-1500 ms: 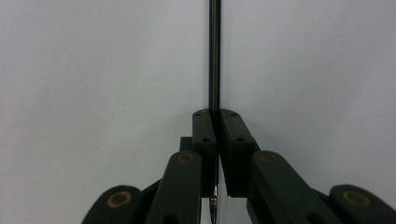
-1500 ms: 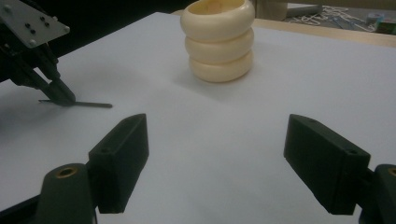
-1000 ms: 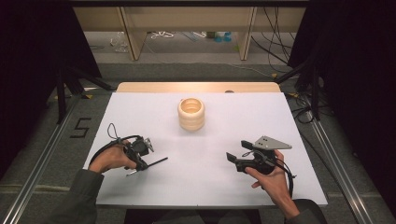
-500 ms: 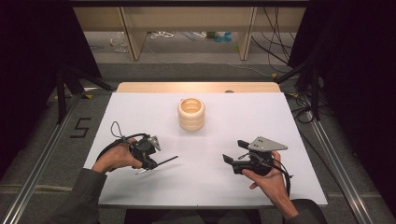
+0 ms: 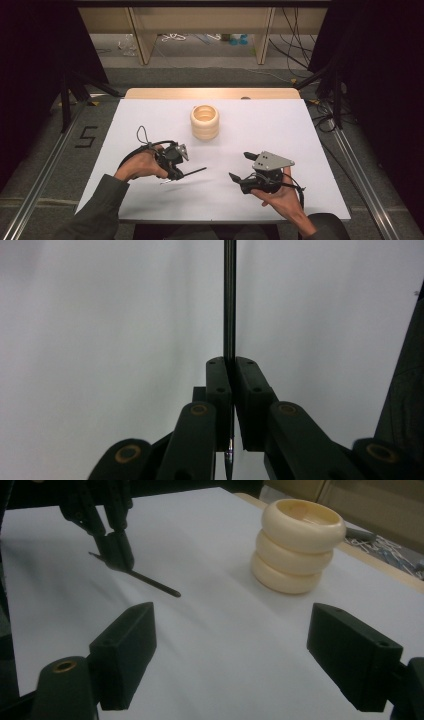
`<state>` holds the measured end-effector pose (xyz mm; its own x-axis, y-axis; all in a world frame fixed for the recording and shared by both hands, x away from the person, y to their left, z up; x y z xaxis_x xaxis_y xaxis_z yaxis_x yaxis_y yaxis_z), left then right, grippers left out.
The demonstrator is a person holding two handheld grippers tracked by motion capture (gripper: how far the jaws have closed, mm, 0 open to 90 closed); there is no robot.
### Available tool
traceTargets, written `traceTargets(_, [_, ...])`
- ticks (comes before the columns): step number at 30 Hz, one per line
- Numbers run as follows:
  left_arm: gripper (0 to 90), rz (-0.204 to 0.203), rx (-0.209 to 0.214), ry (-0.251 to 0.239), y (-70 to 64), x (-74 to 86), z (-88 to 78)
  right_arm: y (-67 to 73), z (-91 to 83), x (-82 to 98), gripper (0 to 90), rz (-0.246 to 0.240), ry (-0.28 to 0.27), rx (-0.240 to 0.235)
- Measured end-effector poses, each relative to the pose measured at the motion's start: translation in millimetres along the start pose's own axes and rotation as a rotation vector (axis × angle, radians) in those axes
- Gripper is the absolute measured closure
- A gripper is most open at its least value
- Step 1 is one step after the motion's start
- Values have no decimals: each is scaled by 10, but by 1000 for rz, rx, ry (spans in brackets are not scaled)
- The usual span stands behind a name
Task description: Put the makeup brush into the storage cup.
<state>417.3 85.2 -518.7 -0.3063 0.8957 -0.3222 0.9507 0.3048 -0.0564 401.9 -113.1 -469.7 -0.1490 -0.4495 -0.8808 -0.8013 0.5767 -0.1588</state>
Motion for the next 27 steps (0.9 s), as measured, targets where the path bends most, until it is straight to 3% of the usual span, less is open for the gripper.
traceTargets(11, [849,35,10,-23,-86,-213,3,215,108,-55,207,-191,32,6])
traceTargets(21, [849,44,31,-33,-126,-277,5,403,249,-43,216,-363,79,-12])
traceTargets(27, [848,52,30,-25,-162,-308,7,464,328,-62,231,-489,95,6])
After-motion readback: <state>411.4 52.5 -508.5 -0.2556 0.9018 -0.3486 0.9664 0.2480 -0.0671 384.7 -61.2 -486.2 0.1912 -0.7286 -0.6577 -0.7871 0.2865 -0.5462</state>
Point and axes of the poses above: each handheld gripper's, and its own axes: z roughly forward along the jaws, x roughly out of its underside, y roughly to its left, the point moved 10 cm from there along z, roughly forward along the jaws, and after that the axes turned 2 degrees about -z, right-handed, at the moved point
